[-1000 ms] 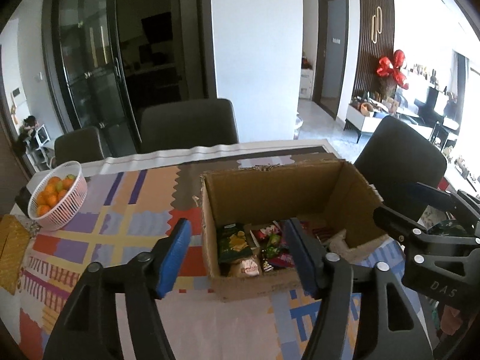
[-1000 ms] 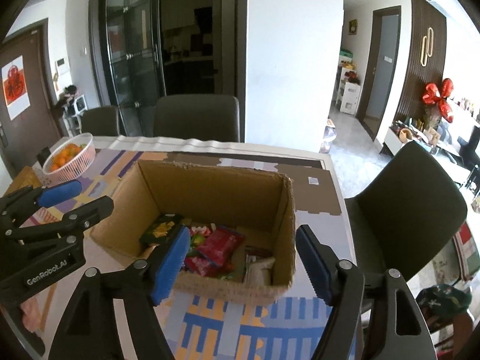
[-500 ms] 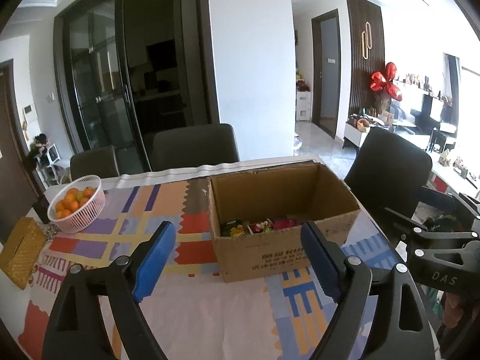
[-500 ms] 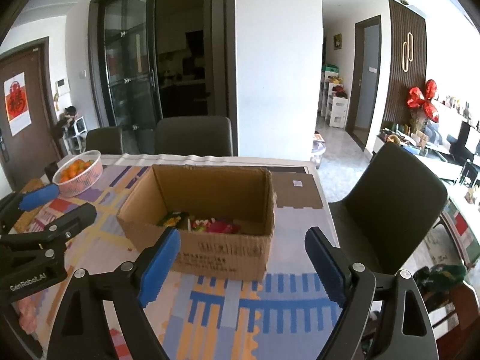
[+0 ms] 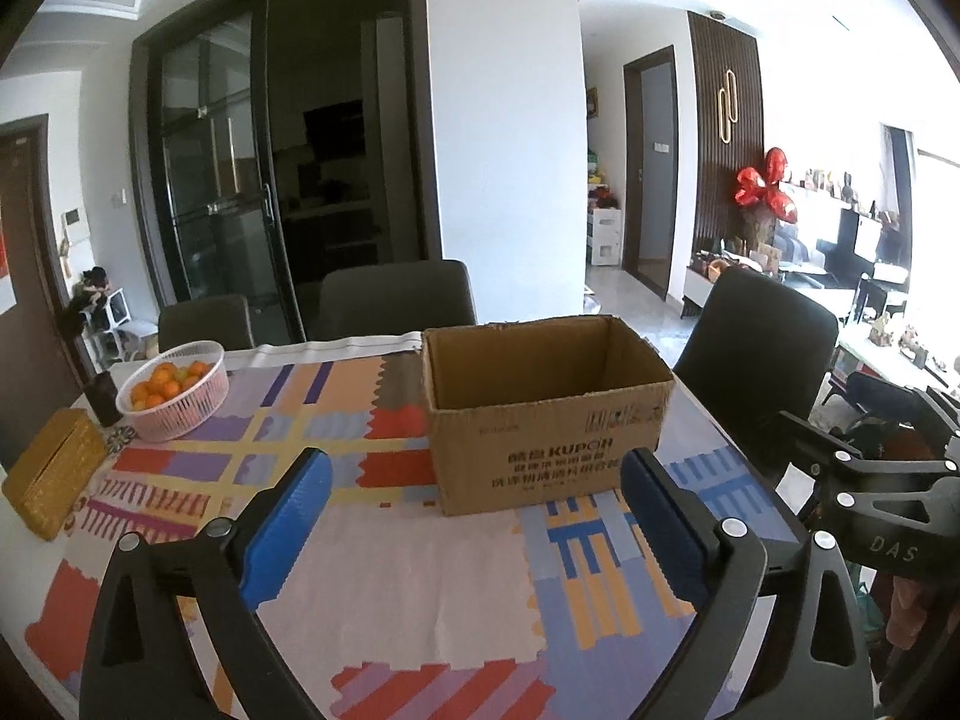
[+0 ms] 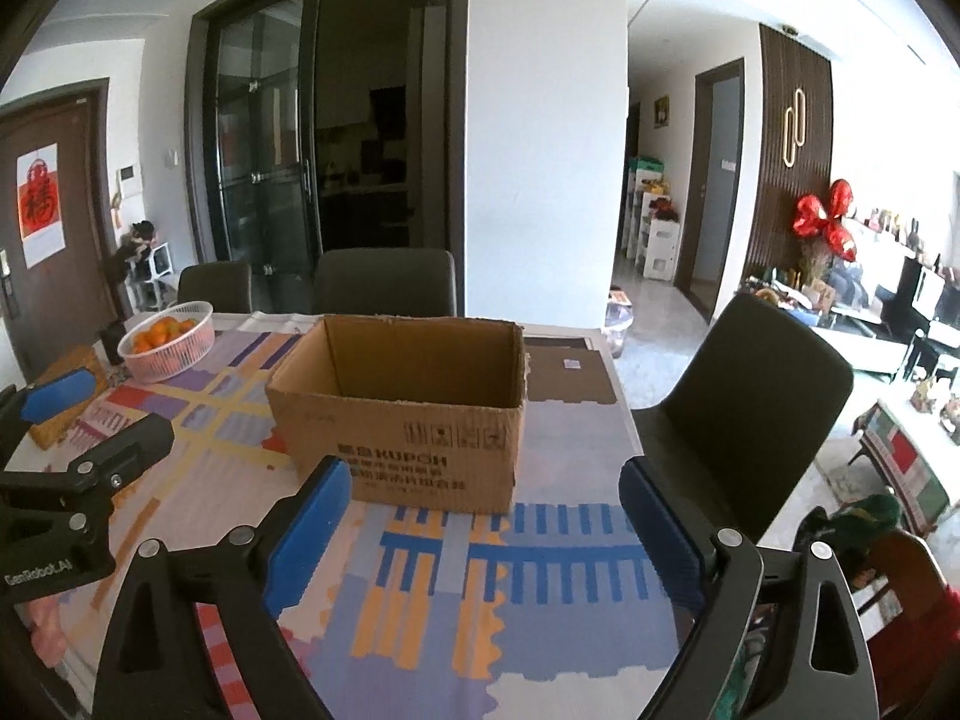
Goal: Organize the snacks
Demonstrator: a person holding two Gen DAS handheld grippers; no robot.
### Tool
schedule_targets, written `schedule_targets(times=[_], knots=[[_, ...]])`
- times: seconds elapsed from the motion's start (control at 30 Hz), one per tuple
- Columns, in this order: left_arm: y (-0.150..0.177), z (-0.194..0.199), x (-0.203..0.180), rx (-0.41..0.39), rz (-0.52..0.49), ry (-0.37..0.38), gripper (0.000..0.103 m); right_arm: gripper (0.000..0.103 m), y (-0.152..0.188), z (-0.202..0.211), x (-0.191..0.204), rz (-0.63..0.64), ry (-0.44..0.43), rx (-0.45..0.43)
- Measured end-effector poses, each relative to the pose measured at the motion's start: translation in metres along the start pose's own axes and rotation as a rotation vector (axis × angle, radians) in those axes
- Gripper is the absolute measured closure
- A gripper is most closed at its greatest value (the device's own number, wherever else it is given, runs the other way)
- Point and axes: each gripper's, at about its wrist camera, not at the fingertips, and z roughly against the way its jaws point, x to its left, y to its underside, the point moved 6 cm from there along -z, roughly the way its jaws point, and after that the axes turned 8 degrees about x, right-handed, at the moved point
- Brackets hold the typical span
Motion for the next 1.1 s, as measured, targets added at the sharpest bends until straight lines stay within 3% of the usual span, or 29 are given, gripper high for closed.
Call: schedule_targets(times=[0.27,0.4,1.1], knots=[[0.015,0.025,0.002,-0.047,-0.018,-0.034,0.001,0.011,0.021,0.029,0.007,0.009,0.019,-0.047],[0.023,0.034,0.001,-0.052,-0.012,-0.010,0.000,0.009,0.027,0.041,0.007,0.001,0.031,-0.068],[0.030,0.053,-0.004,-0.076,-0.010,-0.015,0.000,0.009,0.046,0.060,0.000,-0.043,0.011,-0.057]])
